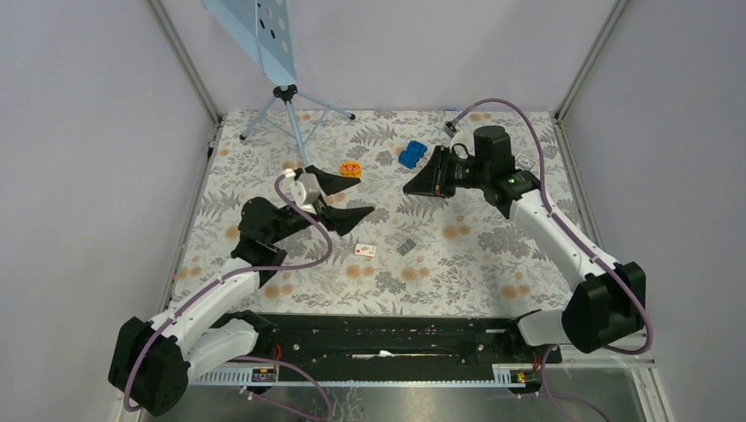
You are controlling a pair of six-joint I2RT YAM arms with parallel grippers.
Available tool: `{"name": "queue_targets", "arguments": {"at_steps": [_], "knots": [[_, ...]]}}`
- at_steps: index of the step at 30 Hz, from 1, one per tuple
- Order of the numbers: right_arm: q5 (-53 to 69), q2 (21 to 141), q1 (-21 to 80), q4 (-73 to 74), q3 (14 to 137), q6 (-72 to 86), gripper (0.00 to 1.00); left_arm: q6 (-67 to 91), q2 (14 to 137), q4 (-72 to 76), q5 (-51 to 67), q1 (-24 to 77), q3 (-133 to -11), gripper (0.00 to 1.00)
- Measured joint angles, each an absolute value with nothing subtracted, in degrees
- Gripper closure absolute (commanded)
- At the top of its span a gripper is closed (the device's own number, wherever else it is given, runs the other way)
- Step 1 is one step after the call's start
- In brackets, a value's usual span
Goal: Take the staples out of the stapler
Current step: Place the staple in the staple box.
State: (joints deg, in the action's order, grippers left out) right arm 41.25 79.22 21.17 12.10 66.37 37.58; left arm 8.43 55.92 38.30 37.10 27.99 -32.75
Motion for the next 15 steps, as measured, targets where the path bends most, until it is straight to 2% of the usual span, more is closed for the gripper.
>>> {"name": "queue_targets", "arguments": {"at_steps": [6, 15], "knots": [[51.1, 76.2, 21.2, 0.0, 60.5, 46.9, 0.76, 0.4, 56.9, 42.5, 41.8, 31.7, -33.0, 0.31], [58.1, 75.2, 21.2, -15.6, 55.9, 58.6, 0.75, -4.5, 61.7, 41.4, 42.3, 35.1, -36.1, 0.3]]}}
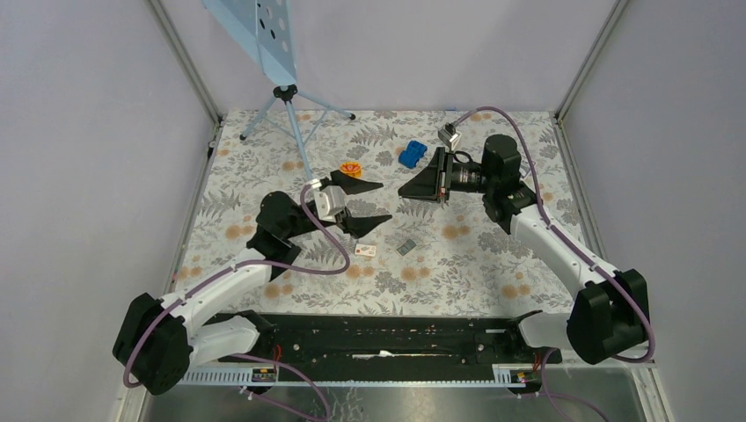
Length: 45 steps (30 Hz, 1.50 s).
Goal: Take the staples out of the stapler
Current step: Place the staple in the staple box.
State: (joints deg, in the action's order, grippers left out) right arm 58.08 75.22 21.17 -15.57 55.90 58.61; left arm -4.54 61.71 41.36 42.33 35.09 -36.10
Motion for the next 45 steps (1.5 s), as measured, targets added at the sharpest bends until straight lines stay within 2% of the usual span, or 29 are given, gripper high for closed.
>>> {"name": "queue_targets", "arguments": {"at_steps": [9, 21, 31, 45], "knots": [[60.8, 73.8, 21.2, -19.3, 55.7, 60.5, 0.75, -4.0, 65.4, 43.6, 41.7, 35.5, -37.6, 0.35], [61.2, 73.7, 21.2, -19.7, 55.6, 60.5, 0.75, -2.3, 67.5, 46.9, 43.0, 36.2, -39.5, 0.5], [62.2, 73.5, 21.2, -19.7, 55.5, 60.5, 0.75, -1.8, 68.8, 47.4, 45.9, 36.5, -40.5, 0.57], [62.8, 73.3, 21.2, -19.9, 54.9, 60.5, 0.74, -1.5, 70.3, 47.7, 47.3, 36.5, -41.7, 0.59]]}}
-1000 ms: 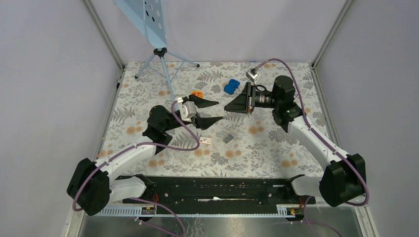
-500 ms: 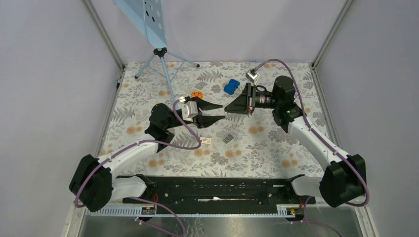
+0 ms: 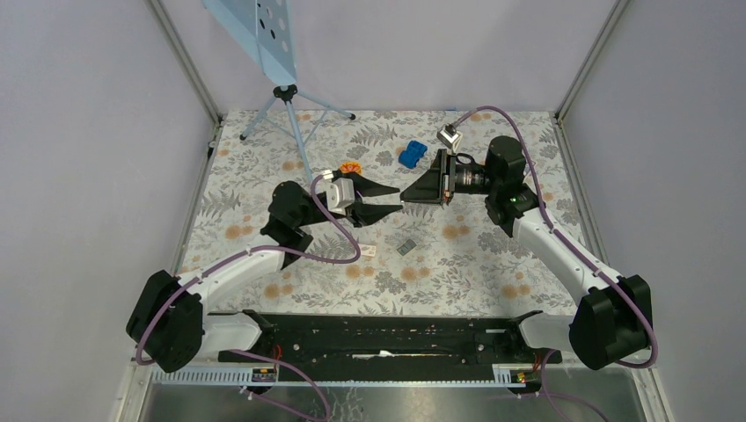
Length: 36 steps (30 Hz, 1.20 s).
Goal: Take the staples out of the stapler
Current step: Place the staple in the staple box.
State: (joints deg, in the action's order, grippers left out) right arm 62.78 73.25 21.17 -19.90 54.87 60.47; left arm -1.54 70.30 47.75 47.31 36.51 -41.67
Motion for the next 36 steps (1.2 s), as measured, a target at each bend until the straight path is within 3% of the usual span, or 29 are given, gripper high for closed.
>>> {"name": "queue_targets", "arguments": {"at_steps": [23, 30, 33, 36], "knots": [[63.7, 73.2, 21.2, -20.0, 54.7, 60.5, 0.74, -1.0, 71.4, 49.3, 50.4, 36.7, -42.4, 0.75], [63.8, 73.2, 21.2, -20.0, 54.7, 60.5, 0.73, -1.0, 71.4, 49.5, 51.0, 36.6, -42.4, 0.9], [64.0, 73.2, 21.2, -20.0, 54.7, 60.5, 0.67, -1.0, 71.5, 49.5, 51.3, 36.6, -42.5, 1.0], [63.9, 73.2, 21.2, -20.0, 54.7, 60.6, 0.49, -1.0, 71.9, 49.3, 52.1, 36.7, -43.1, 1.0]]}}
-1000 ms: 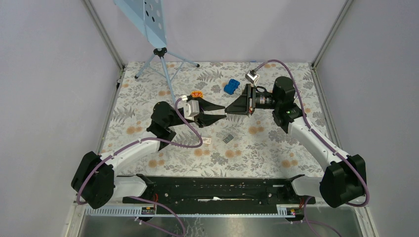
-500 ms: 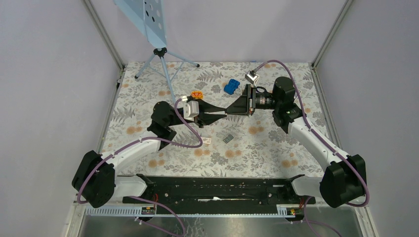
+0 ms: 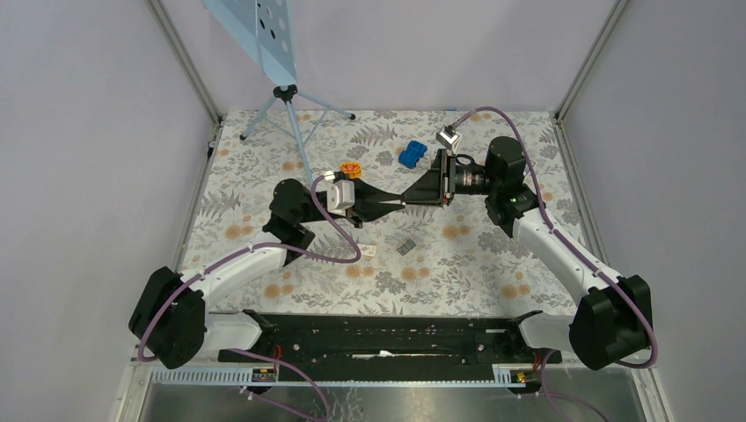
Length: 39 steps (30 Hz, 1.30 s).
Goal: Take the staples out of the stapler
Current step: Place the staple in the staple box.
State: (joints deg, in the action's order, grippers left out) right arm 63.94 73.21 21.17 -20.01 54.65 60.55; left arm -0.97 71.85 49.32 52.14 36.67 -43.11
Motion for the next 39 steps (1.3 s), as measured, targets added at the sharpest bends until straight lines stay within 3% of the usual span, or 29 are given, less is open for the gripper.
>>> {"name": "queue_targets", "arguments": {"at_steps": [2, 7, 17, 26, 34, 39], "knots": [[63.8, 73.1, 21.2, -19.9, 54.7, 60.5, 0.39, -1.0, 71.9, 49.2, 52.6, 36.7, -43.3, 1.0], [61.3, 71.7, 21.2, -14.6, 56.2, 56.8, 0.29, -2.5, 71.8, 46.9, 53.0, 36.7, -43.5, 1.0], [39.0, 64.8, 21.2, 14.6, 66.6, 35.2, 0.22, -15.7, 71.2, 28.0, 52.7, 36.8, -47.8, 1.0], [20.7, 61.5, 21.2, 28.5, 66.7, 26.8, 0.18, -32.6, 74.8, 6.7, 50.4, 38.4, -55.7, 1.0], [11.8, 60.8, 21.2, 33.5, 66.7, 25.9, 0.14, -25.6, 80.2, 1.6, 37.5, 43.5, -57.7, 1.0], [2.3, 60.4, 21.2, 37.5, 66.7, 26.8, 0.1, -13.3, 82.7, -0.9, 24.6, 47.7, -59.0, 1.0]]}}
